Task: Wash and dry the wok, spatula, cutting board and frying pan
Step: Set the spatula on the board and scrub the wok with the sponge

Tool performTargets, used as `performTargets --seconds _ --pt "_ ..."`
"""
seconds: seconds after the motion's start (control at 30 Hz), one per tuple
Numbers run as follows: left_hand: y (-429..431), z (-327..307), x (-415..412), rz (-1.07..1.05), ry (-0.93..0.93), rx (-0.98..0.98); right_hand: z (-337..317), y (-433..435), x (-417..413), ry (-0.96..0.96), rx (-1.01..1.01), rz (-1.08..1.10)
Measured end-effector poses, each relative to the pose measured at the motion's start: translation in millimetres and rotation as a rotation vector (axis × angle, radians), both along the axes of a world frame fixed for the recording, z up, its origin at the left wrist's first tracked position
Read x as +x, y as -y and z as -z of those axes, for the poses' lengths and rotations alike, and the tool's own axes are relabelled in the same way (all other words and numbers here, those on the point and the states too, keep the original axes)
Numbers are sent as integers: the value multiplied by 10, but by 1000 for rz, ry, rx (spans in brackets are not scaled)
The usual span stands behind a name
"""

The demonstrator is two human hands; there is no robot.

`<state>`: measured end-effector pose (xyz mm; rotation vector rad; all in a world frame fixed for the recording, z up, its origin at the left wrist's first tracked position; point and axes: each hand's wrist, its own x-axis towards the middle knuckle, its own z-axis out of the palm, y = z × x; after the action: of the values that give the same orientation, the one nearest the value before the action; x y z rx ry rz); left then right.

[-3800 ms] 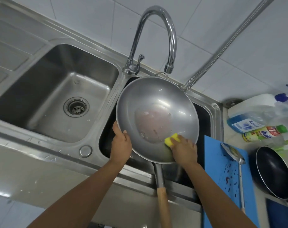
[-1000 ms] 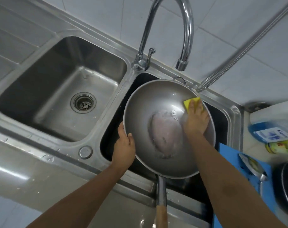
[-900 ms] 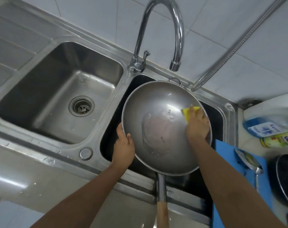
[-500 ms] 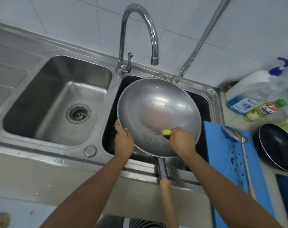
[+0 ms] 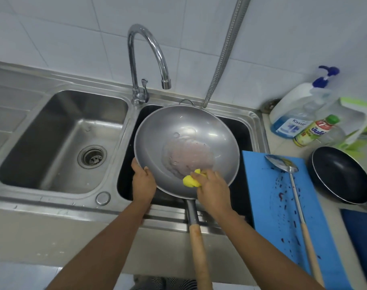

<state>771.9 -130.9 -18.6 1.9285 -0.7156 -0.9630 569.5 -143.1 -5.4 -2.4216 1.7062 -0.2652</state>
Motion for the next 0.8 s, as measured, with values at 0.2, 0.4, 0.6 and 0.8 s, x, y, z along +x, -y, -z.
performTargets --seconds 0.2,0.4,0.6,0.8 --pt "9 -92 -66 -22 43 -1 -127 64 -208 27 104 -21" --pt "3 -121 -154 -90 52 7 -353 534 -550 335 124 303" --pt "-43 -138 -289 -124 85 -1 -481 1159 -1282 270 13 410" --pt "-55 -136 -322 -138 123 16 -534 1610 -1935 -65 18 374"
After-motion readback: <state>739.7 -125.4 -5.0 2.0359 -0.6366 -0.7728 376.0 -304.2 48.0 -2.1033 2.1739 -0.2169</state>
